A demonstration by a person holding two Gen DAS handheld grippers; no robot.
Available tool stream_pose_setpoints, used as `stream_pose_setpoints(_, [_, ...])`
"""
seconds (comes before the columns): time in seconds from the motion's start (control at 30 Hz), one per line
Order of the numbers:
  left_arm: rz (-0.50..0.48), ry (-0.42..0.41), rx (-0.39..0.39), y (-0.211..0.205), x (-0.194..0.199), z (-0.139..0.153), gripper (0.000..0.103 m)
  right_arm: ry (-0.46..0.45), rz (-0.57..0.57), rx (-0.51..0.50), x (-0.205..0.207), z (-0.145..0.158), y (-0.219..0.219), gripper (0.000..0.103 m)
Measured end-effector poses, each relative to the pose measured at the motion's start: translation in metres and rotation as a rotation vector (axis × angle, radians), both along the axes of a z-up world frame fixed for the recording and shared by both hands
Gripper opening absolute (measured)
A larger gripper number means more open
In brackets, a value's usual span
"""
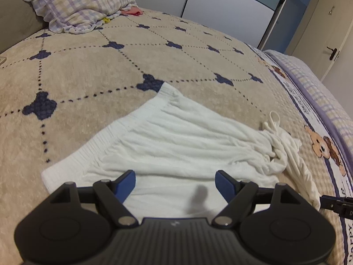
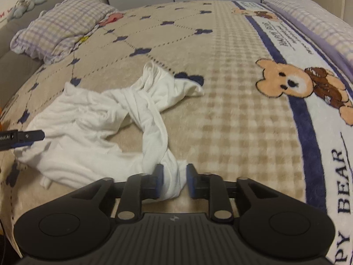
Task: Fold clothes
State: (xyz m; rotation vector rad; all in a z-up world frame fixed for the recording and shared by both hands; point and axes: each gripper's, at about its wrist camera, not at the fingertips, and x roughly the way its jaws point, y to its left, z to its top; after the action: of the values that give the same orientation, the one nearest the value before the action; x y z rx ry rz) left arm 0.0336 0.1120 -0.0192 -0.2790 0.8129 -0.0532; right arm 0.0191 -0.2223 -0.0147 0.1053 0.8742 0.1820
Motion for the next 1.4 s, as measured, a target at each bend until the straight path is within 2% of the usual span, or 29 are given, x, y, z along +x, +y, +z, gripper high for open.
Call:
stream_pose_setpoints(0.2, [0.026,-0.033,0.019,0.010,0.017,0.004,0.081,-0.060,-0.013,0.011,0.023,0.015,0.007,0.031])
stream_pose_setpoints(0.37, [0.062,-0.038,0.002,0.024,0.038,-0.002,0.081,-0.102,-0.004,0.037,0.049,0.021,0.019,0.033])
stream_pose_setpoints(0.5, [0.077,-0.056,0.008,0.030,0.055,-0.004,0.081,-0.099,0.000,0.073,0.067,0.017,0.030,0.033])
stream_pose_setpoints(0.73, [0.103,-0.049,-0.054,0.036,0.074,-0.011,0.080,-0.071,0.017,0.072,0.087,-0.003,0.051,0.033])
stream_pose_setpoints(0.8, [0.093,-0.043,-0.038,0.031,0.076,-0.015,0.080,-0.070,0.016,0.072,0.088,-0.007,0.051,0.032])
stream_pose_setpoints(0.83, [0.086,-0.040,-0.018,0.029,0.077,-0.016,0.080,-0.071,0.015,0.074,0.088,-0.008,0.051,0.021])
stream_pose_setpoints(0.87, [0.079,-0.039,0.002,0.026,0.077,-0.017,0.080,-0.072,0.015,0.075,0.088,-0.010,0.051,0.014])
stream_pose_setpoints(0.93, [0.070,-0.038,0.029,0.022,0.076,-0.018,0.080,-0.099,0.006,0.068,0.084,-0.005,0.049,0.008])
stream_pose_setpoints(1.13, [0.082,-0.032,0.035,0.022,0.075,-0.018,0.080,-0.196,-0.025,0.037,0.071,0.017,0.042,0.007])
stream_pose_setpoints(1.4, [0.105,-0.025,0.015,0.024,0.071,-0.016,0.080,-0.332,-0.093,-0.063,0.042,0.046,0.021,0.007])
